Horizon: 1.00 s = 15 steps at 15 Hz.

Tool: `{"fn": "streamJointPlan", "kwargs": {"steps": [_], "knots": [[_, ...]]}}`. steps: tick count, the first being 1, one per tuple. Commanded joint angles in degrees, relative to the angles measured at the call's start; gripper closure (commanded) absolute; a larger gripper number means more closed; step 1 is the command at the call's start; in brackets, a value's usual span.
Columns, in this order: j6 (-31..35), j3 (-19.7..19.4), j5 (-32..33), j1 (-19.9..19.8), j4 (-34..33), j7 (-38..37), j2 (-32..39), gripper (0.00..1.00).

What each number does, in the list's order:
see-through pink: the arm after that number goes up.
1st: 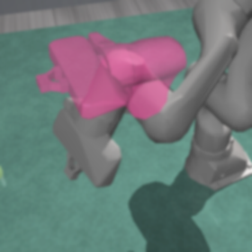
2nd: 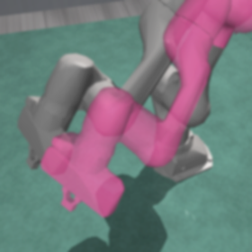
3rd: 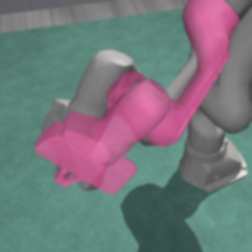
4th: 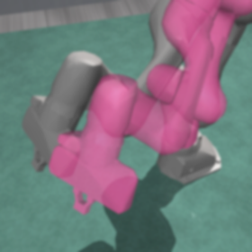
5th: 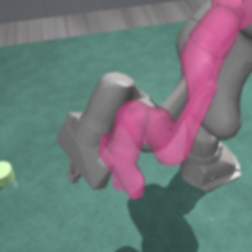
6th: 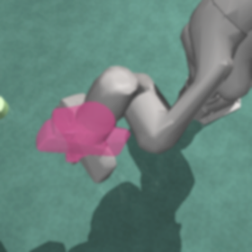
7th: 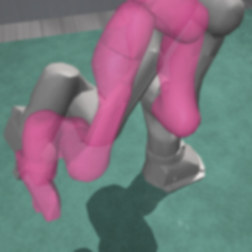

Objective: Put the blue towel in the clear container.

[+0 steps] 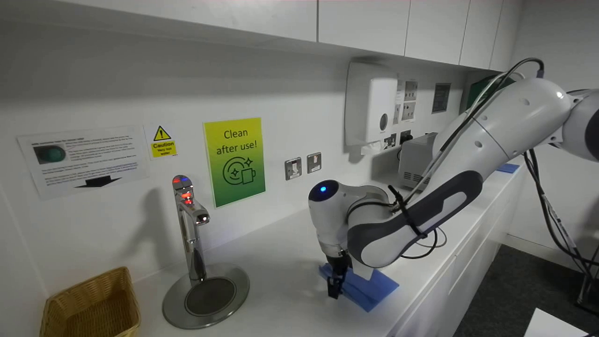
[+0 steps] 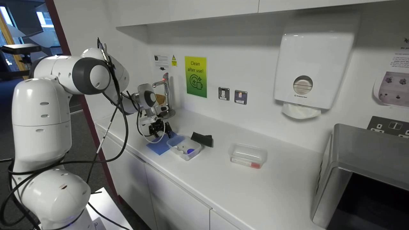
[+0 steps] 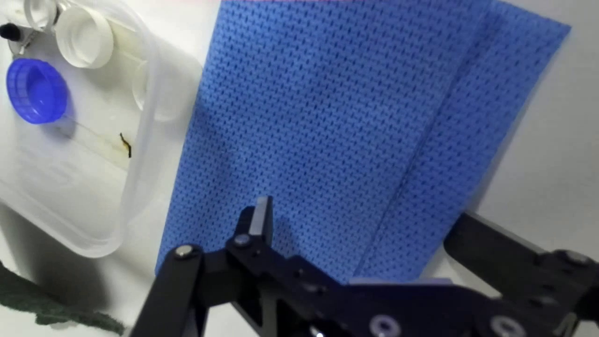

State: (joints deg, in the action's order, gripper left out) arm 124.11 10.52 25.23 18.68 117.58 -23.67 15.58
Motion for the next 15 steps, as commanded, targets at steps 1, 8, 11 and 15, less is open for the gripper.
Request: {"fn": "streamJointPlan", "kwargs": {"steps": [1, 8, 11, 15], "knots": [[-0.67, -0.64, -0.65, -0.01, 2.93, -0.08, -2.31, 0.00], [-0.74, -0.70, 0.27, 0.22, 3.71, 0.03, -2.54, 0.42], [-0.85, -0.61, 0.37, 0.12, 3.70, -0.16, -3.43, 0.65], [-0.90, -0.58, 0.54, 0.03, 3.57, -0.34, -4.20, 0.94]]}}
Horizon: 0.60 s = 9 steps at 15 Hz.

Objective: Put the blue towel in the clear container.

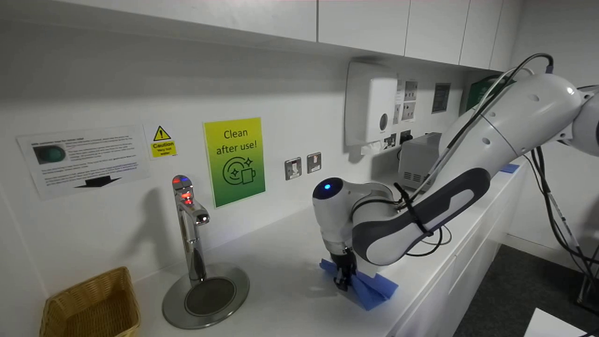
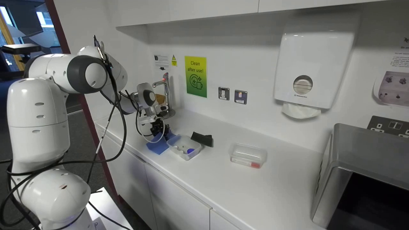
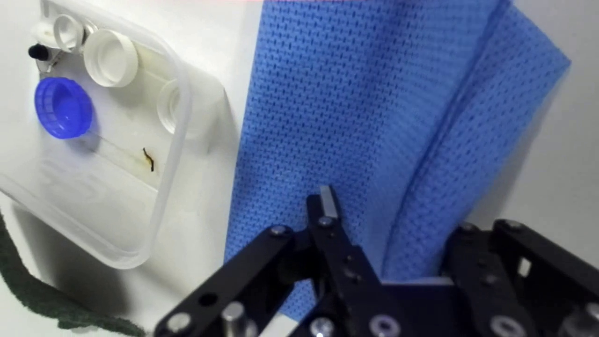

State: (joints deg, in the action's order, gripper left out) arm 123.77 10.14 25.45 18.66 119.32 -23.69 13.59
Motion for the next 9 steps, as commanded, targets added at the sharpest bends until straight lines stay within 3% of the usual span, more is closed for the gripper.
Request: {"fn": "streamJointPlan", "kwargs": {"steps": [1, 9], "knots": [[-0.63, -0.21, 0.32, 0.02, 1.78, -0.41, -2.48, 1.00], [-1.35, -0.54, 0.62, -0.64, 2.10, -0.23, -6.42, 0.98]]}}
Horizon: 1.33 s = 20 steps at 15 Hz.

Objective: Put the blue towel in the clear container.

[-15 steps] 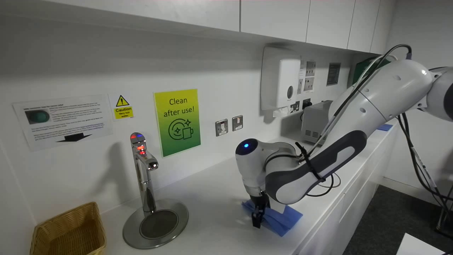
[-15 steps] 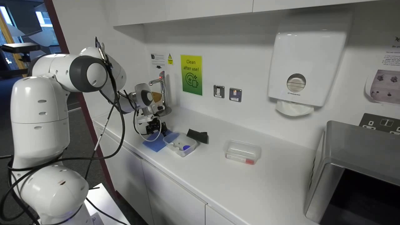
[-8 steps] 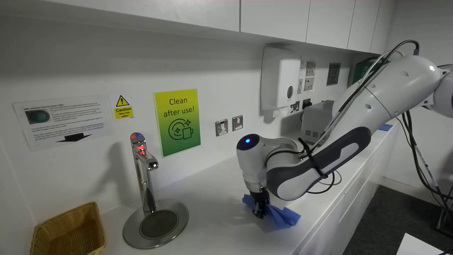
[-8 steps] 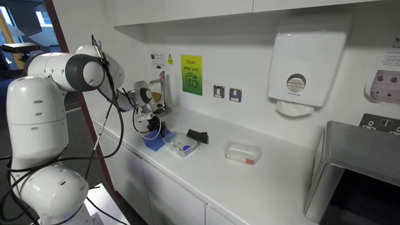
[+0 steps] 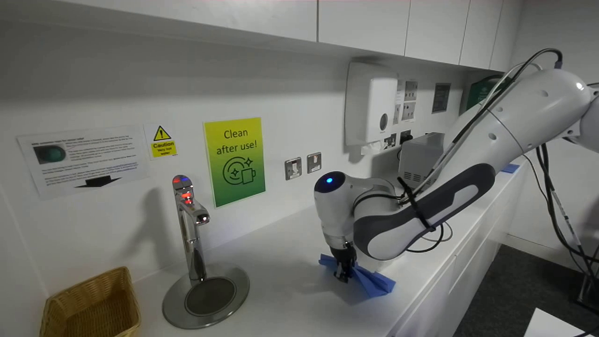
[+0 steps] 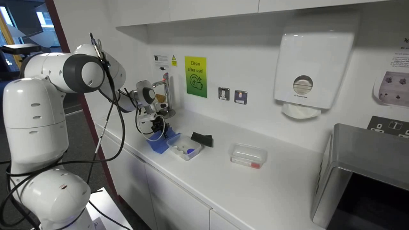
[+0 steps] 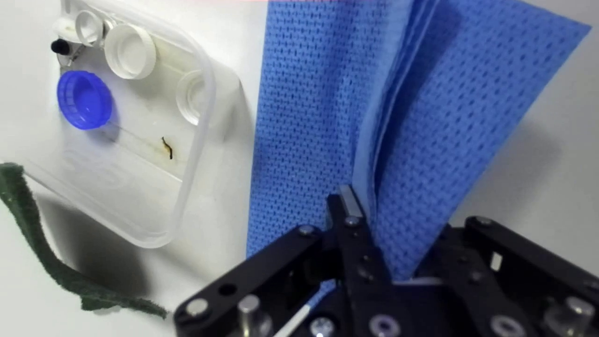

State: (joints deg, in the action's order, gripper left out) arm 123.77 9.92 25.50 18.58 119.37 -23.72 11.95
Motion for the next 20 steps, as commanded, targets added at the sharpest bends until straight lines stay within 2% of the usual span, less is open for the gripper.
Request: {"fn": "streamJointPlan", "kwargs": {"steps": [1, 7, 11, 14, 20], "knots": [[-1.30, -0.37, 0.42, -0.81, 2.21, -0.03, -5.79, 0.98], [0.71, -0.49, -2.90, -3.60, 4.03, -2.57, -13.50, 0.98], [3.11, 0.09, -8.89, -5.02, 5.24, -7.61, -18.07, 0.98], [3.35, 0.75, -11.99, -5.46, 5.73, -14.04, -20.41, 0.98], [3.03, 2.73, -12.10, -6.66, 8.87, -32.50, -24.82, 0.98]]}}
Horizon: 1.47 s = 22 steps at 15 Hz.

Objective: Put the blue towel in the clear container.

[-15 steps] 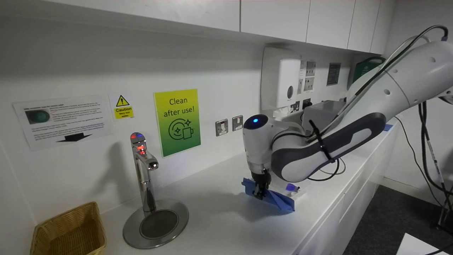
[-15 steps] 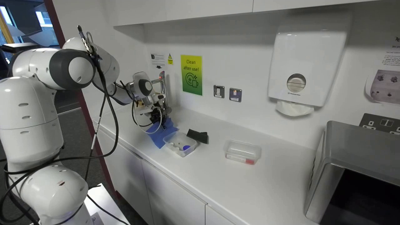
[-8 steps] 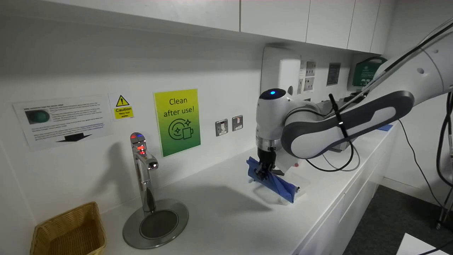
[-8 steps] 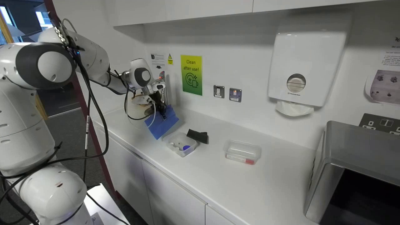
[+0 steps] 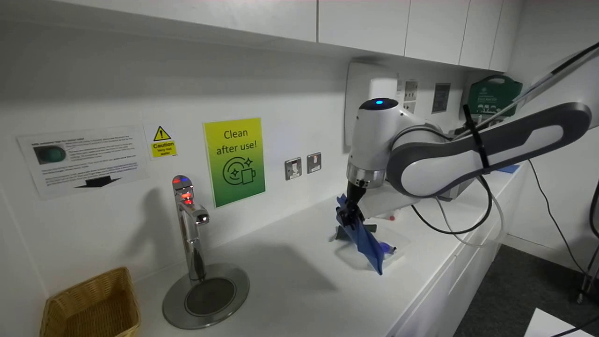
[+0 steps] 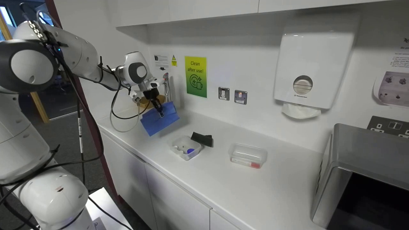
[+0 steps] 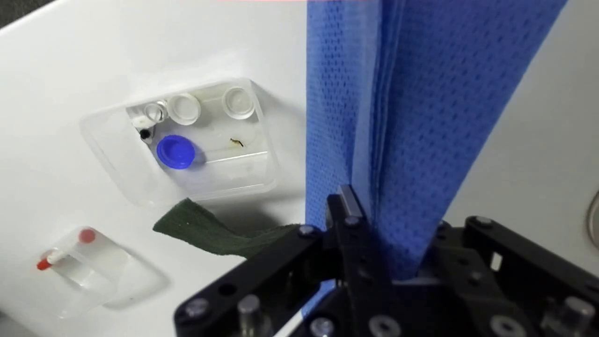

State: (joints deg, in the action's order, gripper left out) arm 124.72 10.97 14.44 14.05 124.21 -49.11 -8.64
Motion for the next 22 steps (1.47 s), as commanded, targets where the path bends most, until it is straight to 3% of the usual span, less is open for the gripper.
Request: {"fn": "streamJointPlan", "kwargs": {"steps": [1, 8, 16, 20, 22], "knots": [[1.99, 1.98, -0.84, -2.46, 4.74, -10.28, -4.87, 0.98], [2.59, 2.10, -0.82, -5.88, 13.28, -28.49, -12.58, 0.98], [2.99, 1.83, 1.06, -12.71, 20.67, -43.85, -23.24, 0.98], [1.41, 2.56, 5.11, -16.77, 20.13, -47.73, -25.05, 0.98], [3.78, 1.05, 6.96, -16.88, 18.47, -43.03, -22.99, 0.98]]}}
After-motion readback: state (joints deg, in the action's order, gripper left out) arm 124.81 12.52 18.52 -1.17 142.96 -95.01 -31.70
